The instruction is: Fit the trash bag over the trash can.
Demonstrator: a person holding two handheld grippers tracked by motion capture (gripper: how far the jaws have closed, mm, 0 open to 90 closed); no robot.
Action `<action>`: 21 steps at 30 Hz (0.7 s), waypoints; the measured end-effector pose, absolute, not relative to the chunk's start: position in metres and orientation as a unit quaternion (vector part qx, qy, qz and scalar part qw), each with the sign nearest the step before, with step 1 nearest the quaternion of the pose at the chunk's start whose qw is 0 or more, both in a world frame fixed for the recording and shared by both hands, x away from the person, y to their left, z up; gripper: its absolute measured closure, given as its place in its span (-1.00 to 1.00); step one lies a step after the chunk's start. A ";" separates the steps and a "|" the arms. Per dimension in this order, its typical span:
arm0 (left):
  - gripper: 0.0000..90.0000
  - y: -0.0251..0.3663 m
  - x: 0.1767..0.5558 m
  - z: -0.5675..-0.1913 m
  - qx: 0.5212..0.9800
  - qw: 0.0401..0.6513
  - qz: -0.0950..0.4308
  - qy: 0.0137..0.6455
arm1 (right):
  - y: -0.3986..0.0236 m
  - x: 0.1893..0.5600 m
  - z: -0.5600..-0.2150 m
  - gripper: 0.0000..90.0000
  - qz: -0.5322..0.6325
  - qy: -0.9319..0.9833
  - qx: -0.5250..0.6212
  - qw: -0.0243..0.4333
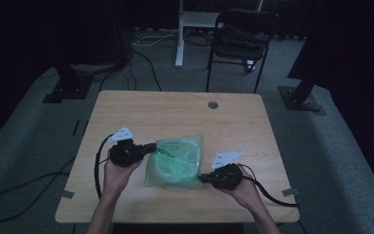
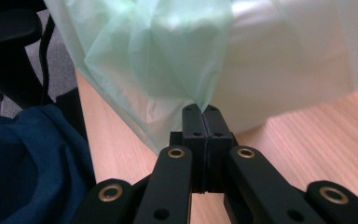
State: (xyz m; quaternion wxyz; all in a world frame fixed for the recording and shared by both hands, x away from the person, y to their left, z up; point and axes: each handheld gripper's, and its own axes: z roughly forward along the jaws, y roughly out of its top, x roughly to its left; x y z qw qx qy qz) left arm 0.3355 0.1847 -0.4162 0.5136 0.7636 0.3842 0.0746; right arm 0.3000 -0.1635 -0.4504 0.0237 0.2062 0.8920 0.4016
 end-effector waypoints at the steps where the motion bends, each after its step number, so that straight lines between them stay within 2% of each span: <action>1: 1.00 0.187 0.338 -0.418 0.759 0.515 0.071 0.392 | -0.165 0.301 -0.452 1.00 0.400 0.892 0.209 0.021; 10: 1.00 0.202 0.354 -0.448 0.730 0.514 0.026 0.450 | -0.169 0.301 -0.464 1.00 0.382 0.901 0.208 0.001; 15: 0.99 0.210 0.355 -0.456 0.723 0.501 0.023 0.475 | -0.170 0.301 -0.472 1.00 0.363 0.908 0.210 -0.010; 17: 0.89 0.212 0.354 -0.455 0.722 0.498 0.029 0.479 | -0.171 0.301 -0.472 0.99 0.362 0.908 0.210 -0.011; 18: 0.89 0.214 0.350 -0.452 0.722 0.491 0.042 0.486 | -0.172 0.302 -0.472 0.89 0.365 0.907 0.210 -0.010; 19: 0.73 0.216 0.345 -0.447 0.721 0.497 0.048 0.480 | -0.174 0.302 -0.468 0.62 0.370 0.904 0.215 -0.007; 21: 0.53 0.218 0.335 -0.438 0.724 0.502 0.062 0.469 | -0.178 0.301 -0.461 0.39 0.388 0.897 0.212 -0.006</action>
